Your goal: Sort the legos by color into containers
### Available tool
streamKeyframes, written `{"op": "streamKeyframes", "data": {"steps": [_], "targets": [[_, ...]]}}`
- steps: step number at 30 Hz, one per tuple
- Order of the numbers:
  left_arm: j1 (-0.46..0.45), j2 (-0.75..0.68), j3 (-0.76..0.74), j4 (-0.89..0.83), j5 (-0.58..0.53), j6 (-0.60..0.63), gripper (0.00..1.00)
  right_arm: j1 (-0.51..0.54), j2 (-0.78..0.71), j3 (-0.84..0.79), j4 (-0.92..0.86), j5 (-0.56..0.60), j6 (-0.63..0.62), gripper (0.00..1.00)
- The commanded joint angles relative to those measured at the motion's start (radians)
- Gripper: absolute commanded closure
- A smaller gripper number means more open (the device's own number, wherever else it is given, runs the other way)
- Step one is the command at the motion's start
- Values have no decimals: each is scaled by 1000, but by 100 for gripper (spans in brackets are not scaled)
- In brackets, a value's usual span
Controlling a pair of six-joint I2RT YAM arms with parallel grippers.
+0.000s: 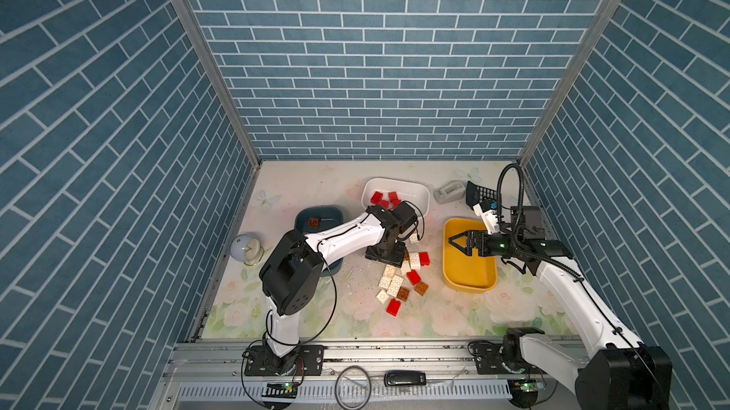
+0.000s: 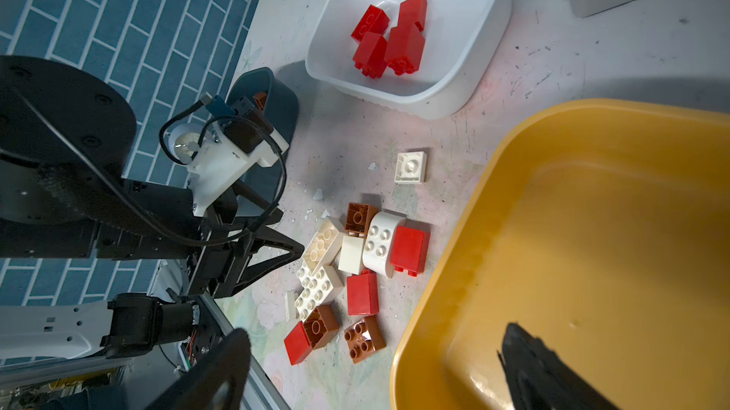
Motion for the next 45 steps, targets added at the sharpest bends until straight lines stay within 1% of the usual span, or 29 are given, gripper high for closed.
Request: {"op": "streamKeyframes", "data": {"steps": [1,8,11,14,20,24,28,32,34,38,42,45], "targets": [[-8,30,-13,42,23,-3,33,-22,-40,-14,-32,29,-25,1],[-12,75,-12,67,26,15,35,-86,-69,-15,-83,18,9,1],[-12,95,-10,70,13,27,39,-131,-73,-2,-116,-14,21,1],[-12,108,-12,71,-3,39,41,-190,-80,18,-162,-50,28,1],[-12,134,-19,95,3,45,46,-310,-110,57,-236,-113,57,1],[-11,149,-21,98,2,55,49,-331,-121,69,-261,-134,81,1],[-10,157,-26,110,1,61,54,-340,-146,72,-275,-134,108,1],[-10,153,-23,109,-8,64,67,-342,-155,90,-321,-126,105,1],[-10,143,-14,99,-11,63,69,-342,-155,104,-350,-107,96,1],[-10,123,59,32,-9,57,69,-342,-138,148,-406,-78,77,1],[-8,109,210,-31,-4,49,69,-343,-121,177,-419,-59,69,1],[-8,141,344,-43,51,28,69,-346,-90,194,-423,-79,60,1]]}}
